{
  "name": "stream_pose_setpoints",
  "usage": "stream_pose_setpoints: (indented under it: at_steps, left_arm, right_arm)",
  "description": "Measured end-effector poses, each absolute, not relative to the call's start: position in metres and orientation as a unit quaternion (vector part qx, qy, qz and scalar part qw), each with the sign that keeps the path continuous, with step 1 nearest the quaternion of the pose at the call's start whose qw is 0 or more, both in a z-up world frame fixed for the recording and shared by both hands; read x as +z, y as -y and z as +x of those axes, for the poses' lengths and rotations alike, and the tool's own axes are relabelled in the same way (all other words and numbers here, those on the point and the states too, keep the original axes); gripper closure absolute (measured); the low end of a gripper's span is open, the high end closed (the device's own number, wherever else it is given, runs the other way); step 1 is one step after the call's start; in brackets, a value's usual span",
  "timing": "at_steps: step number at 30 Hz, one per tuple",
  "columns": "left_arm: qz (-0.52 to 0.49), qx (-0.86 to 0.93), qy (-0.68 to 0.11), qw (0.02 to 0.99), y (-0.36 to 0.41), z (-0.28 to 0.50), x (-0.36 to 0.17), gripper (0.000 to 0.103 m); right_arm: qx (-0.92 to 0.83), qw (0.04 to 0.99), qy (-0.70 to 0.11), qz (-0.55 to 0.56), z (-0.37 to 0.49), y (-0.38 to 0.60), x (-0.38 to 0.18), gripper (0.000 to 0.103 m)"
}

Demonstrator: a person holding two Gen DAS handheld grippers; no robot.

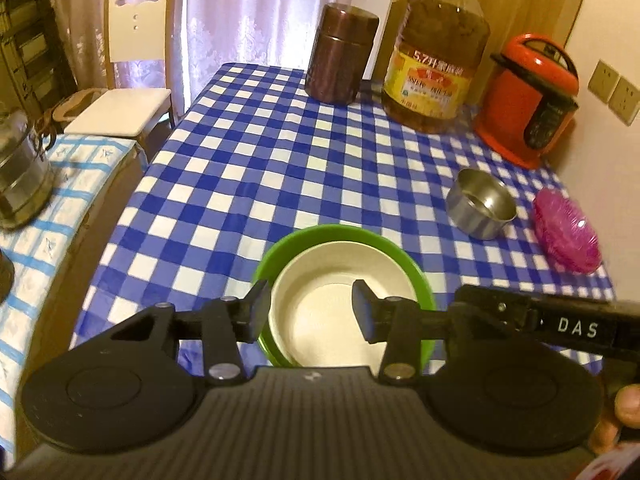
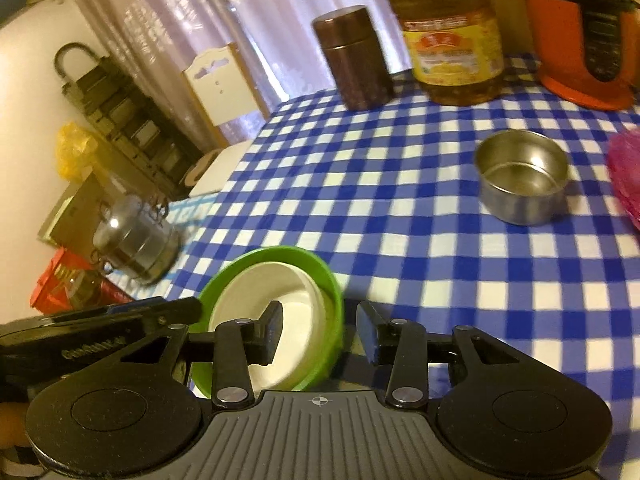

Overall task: Organize plates and bowls
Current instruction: 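Withdraw both grippers from the nested bowls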

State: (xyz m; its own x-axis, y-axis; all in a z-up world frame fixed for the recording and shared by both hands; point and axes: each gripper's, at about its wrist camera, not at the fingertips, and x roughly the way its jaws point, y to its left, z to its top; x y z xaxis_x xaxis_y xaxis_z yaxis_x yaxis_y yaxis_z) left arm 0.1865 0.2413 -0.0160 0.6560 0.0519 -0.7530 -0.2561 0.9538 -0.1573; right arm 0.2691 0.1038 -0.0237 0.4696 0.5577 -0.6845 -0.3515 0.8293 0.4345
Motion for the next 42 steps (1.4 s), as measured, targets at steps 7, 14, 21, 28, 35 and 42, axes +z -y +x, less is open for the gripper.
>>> stream_pose_setpoints:
  at_steps: [7,14,21,28,35,42]
  left_arm:
    - [-0.161,0.072,-0.388,0.904,-0.211,0.163,-0.009,0.062]
    - [-0.171,0.053,-0.375,0.91,-0.166,0.143,-0.002,0.062]
    - [-0.158,0.034,-0.372,0.914,-0.126,0.131,0.003,0.062]
    - [-0.151,0.023,-0.377,0.914,-0.102,0.125,0.003,0.062]
    - [-0.149,0.01,-0.382,0.912,-0.083,0.128,-0.001,0.062]
    - [-0.145,0.003,-0.386,0.911,-0.069,0.134,-0.005,0.062]
  right_arm:
    - [0.239,0.861,-0.435,0.111,0.242,-0.068,-0.013,0.062]
    - [0.213,0.873,-0.426,0.107,0.211,-0.035,-0.001,0.062]
    - [0.186,0.886,-0.412,0.107,0.186,-0.003,0.007,0.061]
    - [0.157,0.888,-0.414,0.123,0.171,0.029,0.006,0.061]
    - [0.125,0.892,-0.415,0.127,0.166,0.056,0.004,0.061]
    - [0.096,0.897,-0.414,0.125,0.166,0.075,0.003,0.061]
